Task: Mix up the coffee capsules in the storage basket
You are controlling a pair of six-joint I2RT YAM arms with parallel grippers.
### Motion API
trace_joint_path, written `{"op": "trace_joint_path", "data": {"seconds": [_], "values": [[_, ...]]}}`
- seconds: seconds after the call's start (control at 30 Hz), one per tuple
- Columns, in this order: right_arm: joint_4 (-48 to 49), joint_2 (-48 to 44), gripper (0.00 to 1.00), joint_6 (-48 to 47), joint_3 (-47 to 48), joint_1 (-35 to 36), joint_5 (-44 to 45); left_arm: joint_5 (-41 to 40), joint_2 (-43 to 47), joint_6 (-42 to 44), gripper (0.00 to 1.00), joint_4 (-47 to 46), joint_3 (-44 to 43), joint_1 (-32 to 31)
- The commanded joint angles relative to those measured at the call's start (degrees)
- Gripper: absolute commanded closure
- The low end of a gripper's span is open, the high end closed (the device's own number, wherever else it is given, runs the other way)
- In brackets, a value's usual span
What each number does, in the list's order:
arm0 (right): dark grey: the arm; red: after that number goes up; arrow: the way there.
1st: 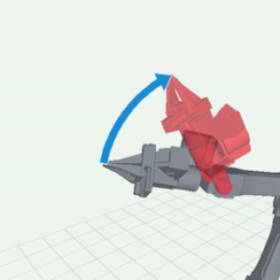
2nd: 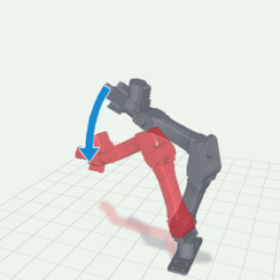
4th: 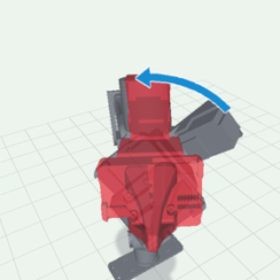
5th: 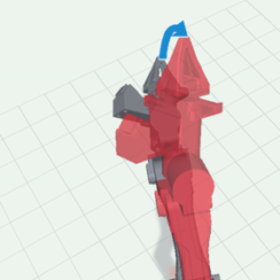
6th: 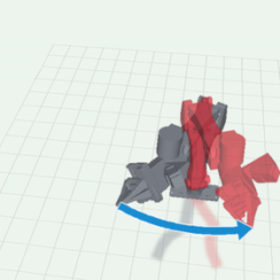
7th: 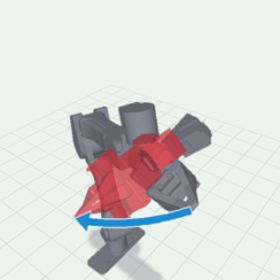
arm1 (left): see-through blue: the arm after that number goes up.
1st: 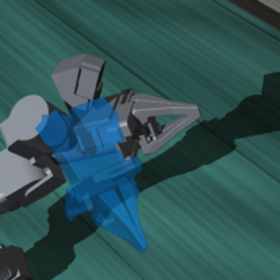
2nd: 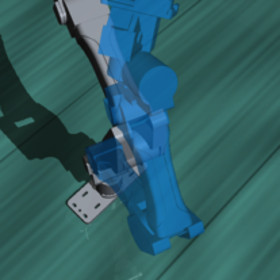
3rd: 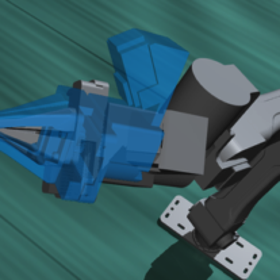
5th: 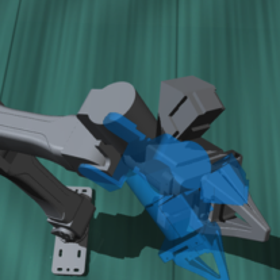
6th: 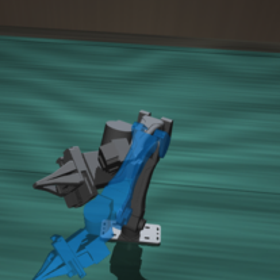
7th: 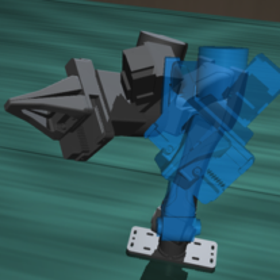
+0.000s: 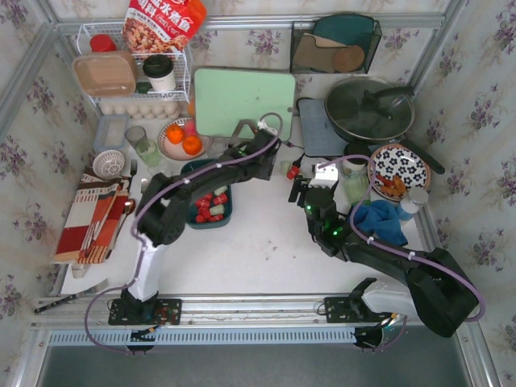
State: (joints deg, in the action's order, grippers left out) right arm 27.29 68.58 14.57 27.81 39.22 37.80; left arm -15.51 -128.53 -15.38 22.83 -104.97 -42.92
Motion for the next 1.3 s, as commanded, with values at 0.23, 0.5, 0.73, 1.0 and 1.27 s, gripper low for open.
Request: {"op": "trace_joint_path", "data": {"seconds": [0.23, 0.5, 0.73, 1.0, 1.27], "values": [[0.31, 1.16, 0.25, 0.32, 1.04, -0.11, -0.13, -5.71, 27.43, 0.93, 0.60, -8.81, 25.54, 2.80], [0.24, 3.86, 0.25, 0.62, 1.83, -0.12, -0.79, -6.39, 35.49, -1.32, 0.59, -8.77, 38.93, 9.69], [-0.78, 9.79, 0.24, 0.48, 4.14, -0.18, -1.06, -3.32, 35.22, -3.48, 0.59, -9.45, 42.51, 14.20], [-1.62, 12.72, 0.24, 0.28, 5.76, -0.12, -0.98, 1.64, 28.42, -4.73, 0.55, -10.37, 40.14, 17.18], [-1.91, 15.20, 0.23, 0.57, 6.82, -0.81, -2.25, 3.05, 26.34, -5.89, 0.43, -12.72, 37.57, 18.39]]}}
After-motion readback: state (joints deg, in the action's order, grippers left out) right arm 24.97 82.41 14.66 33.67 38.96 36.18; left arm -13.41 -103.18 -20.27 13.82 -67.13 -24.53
